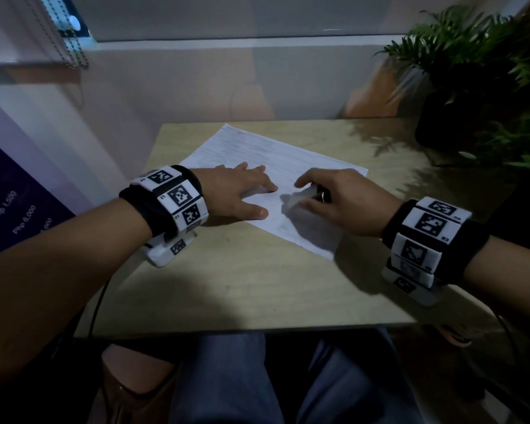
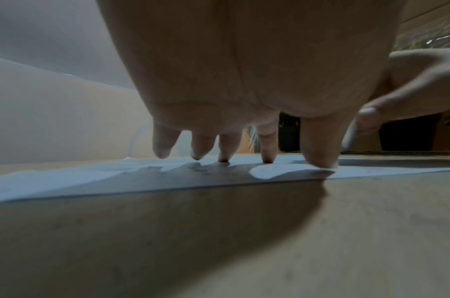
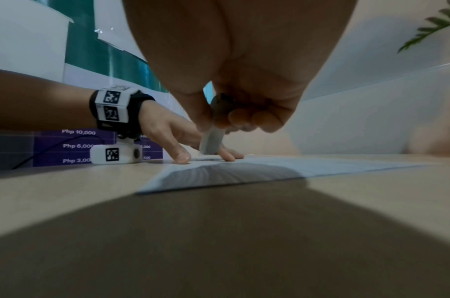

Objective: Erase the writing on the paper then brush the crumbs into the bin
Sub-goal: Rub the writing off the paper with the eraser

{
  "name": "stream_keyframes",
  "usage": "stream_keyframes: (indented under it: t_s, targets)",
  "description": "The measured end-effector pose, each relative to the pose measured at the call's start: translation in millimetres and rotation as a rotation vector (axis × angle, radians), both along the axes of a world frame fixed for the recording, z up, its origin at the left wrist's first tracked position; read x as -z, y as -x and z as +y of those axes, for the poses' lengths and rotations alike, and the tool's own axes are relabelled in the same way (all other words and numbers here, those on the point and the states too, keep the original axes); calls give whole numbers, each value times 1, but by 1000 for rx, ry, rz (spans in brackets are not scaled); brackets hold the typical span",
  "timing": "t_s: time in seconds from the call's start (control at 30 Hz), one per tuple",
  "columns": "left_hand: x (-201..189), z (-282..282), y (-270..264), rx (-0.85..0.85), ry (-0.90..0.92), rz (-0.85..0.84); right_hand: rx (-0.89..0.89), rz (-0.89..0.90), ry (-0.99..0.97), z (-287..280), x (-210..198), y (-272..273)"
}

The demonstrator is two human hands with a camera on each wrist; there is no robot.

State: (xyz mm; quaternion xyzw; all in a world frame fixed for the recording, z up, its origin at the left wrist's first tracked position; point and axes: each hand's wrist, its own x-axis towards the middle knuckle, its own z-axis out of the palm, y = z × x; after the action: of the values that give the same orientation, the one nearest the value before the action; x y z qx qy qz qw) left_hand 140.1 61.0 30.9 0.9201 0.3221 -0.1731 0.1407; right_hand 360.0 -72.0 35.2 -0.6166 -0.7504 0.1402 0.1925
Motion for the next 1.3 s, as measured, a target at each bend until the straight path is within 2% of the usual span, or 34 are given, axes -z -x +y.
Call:
stream_keyframes:
  t_s: [0.07, 0.17, 0.3, 0.47, 0.6, 0.67, 0.77, 0.9, 0.97, 1.07, 1.13, 1.23, 1.3]
  targets:
    - [0, 0, 0, -9, -4, -14, 3, 45, 18, -1, -1, 1]
    - [-2, -1, 0, -5, 47, -13, -77, -17, 84, -4, -3, 8]
    - [-5, -2, -1, -1, 70, 46, 40, -134, 23, 2, -2, 2]
    - [-6, -4, -2, -6, 74, 59, -110, -30, 147, -3, -5, 11]
    - [-7, -3, -2, -10, 84, 60, 15, -157, 32, 10, -1, 5]
    - [-7, -3, -2, -14, 85, 59, -46, -159, 18, 11, 1, 8]
    - [-6, -4, -2, -12, 82, 62, -154, -71, 110, 4, -1, 15]
    - [-8, -5, -2, -11, 76, 65, -38, -141, 20, 13, 1, 7]
    - [-8, -4, -2, -12, 81, 62, -55, -166, 5, 12, 1, 8]
    - [-7, -4, -2, -15, 95, 59, -168, -76, 121, 5, -2, 15]
    - [-7, -4, -2, -20, 96, 57, -127, -53, 124, 8, -2, 14]
    - [-8, -5, -2, -17, 87, 55, -6, -152, 29, 14, 1, 8]
    - [-7, -4, -2, -19, 90, 55, -60, -164, 38, 11, 1, 11]
